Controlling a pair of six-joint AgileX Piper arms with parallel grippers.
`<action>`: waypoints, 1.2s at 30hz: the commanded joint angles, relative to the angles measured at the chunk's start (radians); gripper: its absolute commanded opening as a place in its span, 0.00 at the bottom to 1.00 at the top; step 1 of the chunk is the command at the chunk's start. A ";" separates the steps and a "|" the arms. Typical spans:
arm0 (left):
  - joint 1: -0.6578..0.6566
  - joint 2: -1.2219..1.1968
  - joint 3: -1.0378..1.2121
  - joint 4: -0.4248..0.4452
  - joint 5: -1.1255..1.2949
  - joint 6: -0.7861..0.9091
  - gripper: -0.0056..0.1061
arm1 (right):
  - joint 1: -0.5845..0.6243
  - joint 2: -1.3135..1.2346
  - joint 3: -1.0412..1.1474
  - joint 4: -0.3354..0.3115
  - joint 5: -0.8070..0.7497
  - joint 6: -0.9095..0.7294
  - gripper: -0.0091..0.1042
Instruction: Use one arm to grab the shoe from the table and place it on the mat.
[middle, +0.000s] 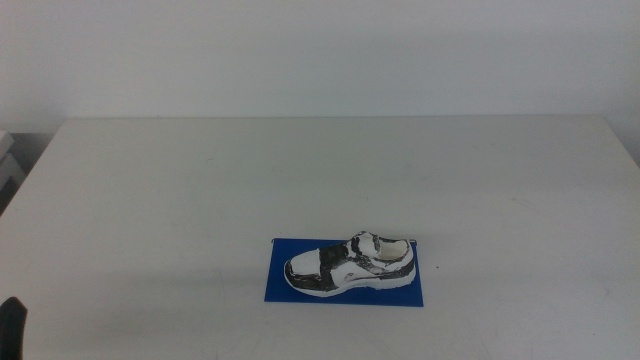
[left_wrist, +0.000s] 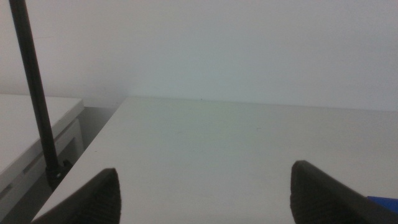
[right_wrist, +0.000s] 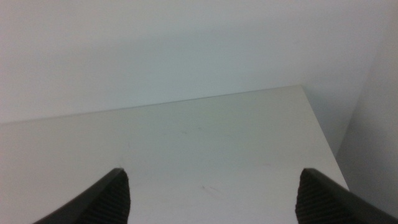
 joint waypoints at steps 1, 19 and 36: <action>-0.004 -0.007 0.005 -0.004 -0.082 -0.003 0.89 | -0.052 -0.089 0.104 0.122 -0.201 -0.177 0.89; -0.004 -0.007 0.005 -0.004 -0.082 -0.003 0.89 | -0.066 -0.729 0.838 0.186 -0.478 -0.423 0.89; -0.004 -0.006 0.005 -0.004 -0.081 -0.003 0.89 | -0.066 -0.944 1.025 0.138 -0.434 -0.423 0.89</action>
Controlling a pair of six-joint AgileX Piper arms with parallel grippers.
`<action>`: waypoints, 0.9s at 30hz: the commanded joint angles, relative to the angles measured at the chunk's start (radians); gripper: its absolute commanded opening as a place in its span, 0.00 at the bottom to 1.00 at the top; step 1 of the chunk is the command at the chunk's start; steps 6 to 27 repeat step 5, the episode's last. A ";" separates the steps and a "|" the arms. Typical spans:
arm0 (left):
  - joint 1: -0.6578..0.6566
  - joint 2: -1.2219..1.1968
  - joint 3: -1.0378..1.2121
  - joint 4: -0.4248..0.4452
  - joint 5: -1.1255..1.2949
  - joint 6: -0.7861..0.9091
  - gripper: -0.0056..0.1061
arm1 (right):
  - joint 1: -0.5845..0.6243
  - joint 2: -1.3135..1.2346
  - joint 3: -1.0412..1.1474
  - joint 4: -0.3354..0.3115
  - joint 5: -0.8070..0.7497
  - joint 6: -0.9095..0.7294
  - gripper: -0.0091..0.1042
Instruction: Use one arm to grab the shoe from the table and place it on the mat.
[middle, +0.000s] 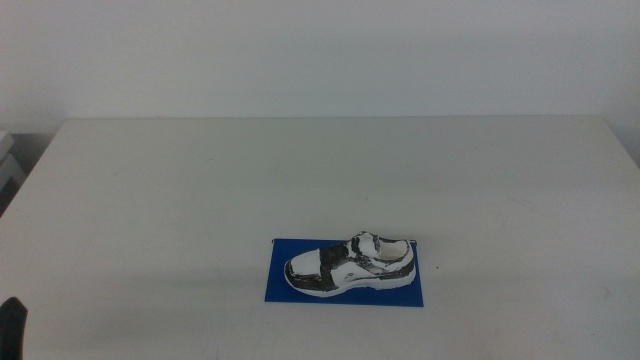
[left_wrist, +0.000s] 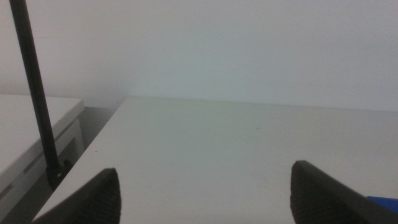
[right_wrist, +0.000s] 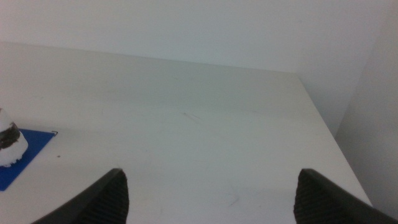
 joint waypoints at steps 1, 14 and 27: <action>-0.004 -0.006 0.005 -0.004 -0.082 -0.003 0.89 | -0.006 -0.026 0.006 -0.025 -0.069 -0.014 0.89; -0.004 -0.006 0.005 -0.004 -0.081 -0.003 0.89 | -0.006 -0.026 0.006 -0.016 -0.068 -0.014 0.89; -0.004 -0.006 0.005 -0.004 -0.081 -0.003 0.89 | -0.006 -0.026 0.006 -0.016 -0.068 -0.014 0.89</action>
